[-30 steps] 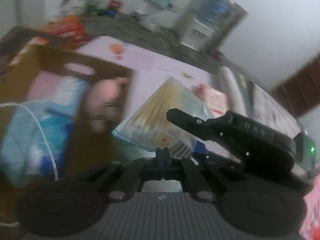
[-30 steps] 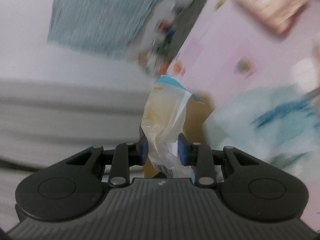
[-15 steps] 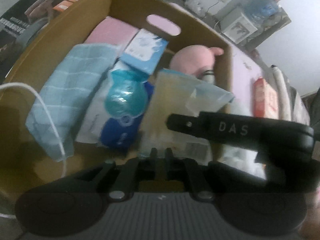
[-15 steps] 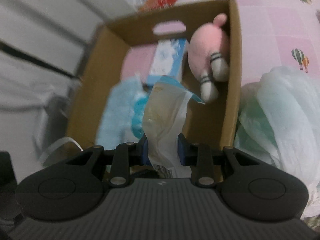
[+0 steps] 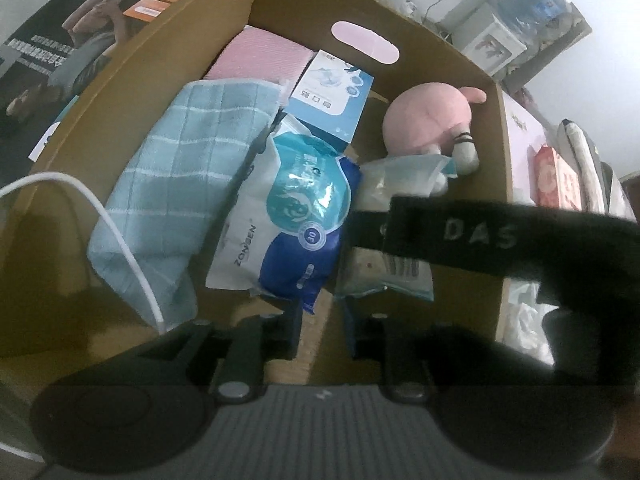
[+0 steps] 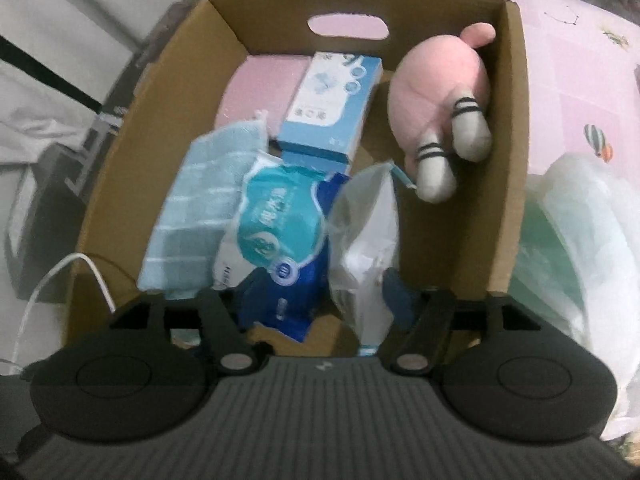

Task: Organize soft objects
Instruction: 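Carry the cotton-swab bag into the cardboard box and open the right tool, then reach the right tool to the orange striped plush toy and grasp it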

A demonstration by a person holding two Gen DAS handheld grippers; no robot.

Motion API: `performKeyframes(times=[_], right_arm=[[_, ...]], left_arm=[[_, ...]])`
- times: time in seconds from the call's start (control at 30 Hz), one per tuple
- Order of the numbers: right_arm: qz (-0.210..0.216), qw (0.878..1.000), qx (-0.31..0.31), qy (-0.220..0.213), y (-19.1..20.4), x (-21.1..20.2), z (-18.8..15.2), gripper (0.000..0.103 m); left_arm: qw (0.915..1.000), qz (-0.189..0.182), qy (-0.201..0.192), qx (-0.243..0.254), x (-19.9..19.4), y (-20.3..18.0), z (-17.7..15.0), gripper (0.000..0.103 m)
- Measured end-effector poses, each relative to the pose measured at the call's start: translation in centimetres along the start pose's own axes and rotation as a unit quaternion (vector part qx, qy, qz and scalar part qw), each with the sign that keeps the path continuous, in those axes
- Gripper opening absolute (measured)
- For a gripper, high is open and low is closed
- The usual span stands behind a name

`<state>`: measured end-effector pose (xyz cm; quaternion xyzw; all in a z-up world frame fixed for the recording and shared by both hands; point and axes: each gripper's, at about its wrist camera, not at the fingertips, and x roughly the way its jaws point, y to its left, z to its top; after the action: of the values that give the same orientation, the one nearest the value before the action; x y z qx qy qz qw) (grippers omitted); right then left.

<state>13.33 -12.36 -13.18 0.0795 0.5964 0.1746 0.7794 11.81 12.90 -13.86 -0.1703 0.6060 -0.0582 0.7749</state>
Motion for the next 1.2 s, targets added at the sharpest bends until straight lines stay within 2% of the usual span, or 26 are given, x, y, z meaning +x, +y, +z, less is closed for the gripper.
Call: performKeyframes(times=[0.17,0.33,0.43,0.53,0.67,0.77,0.87,0.93,1.03,1.2], right_arm=[[0.046,0.998,0.035,-0.033,-0.9,-0.5,0.2,0.067],[0.108,0.987,0.091,-0.08,-3.9,-3.6,-0.7,0.067],[0.156,0.968,0.146,-0.129,-7.2,-6.3,-1.9,0.067],[0.181,0.948,0.189,-0.183,-10.5,-9.0,-3.5,0.071],[0.168,0.926,0.248,-0.23,-15.8,-12.5,-6.7,0.072],[0.128,0.914,0.291,-0.25,-19.9,-14.9,-10.1,0.073],[0.085,0.906,0.325,-0.256,-23.4,-16.8,-13.6,0.075],[0.058,0.903,0.344,-0.252,-25.4,-17.3,-15.9,0.076],[0.04,0.899,0.368,-0.234,-28.1,-17.6,-18.8,0.076],[0.034,0.906,0.369,-0.207,-30.7,-17.2,-21.9,0.076]], left_arm=[[0.9998,0.005,0.001,0.021,0.3,-0.8,0.1,0.037],[0.9993,0.004,-0.01,0.036,-0.2,-1.9,0.2,0.045],[0.9987,0.002,-0.026,0.044,-1.1,-2.7,0.3,0.05],[0.9975,-0.001,-0.042,0.056,-2.0,-4.0,0.2,0.053],[0.9957,-0.019,-0.058,0.069,-3.4,-6.3,-0.1,0.053],[0.9922,-0.041,-0.075,0.09,-4.8,-8.6,-0.6,0.058],[0.987,-0.059,-0.077,0.128,-5.4,-11.9,-1.6,0.061],[0.982,-0.069,-0.069,0.162,-5.2,-14.6,-2.6,0.062],[0.9745,-0.079,-0.05,0.204,-4.4,-18.3,-4.5,0.063],[0.9646,-0.096,-0.007,0.245,-2.2,-23.6,-8.2,0.063]])
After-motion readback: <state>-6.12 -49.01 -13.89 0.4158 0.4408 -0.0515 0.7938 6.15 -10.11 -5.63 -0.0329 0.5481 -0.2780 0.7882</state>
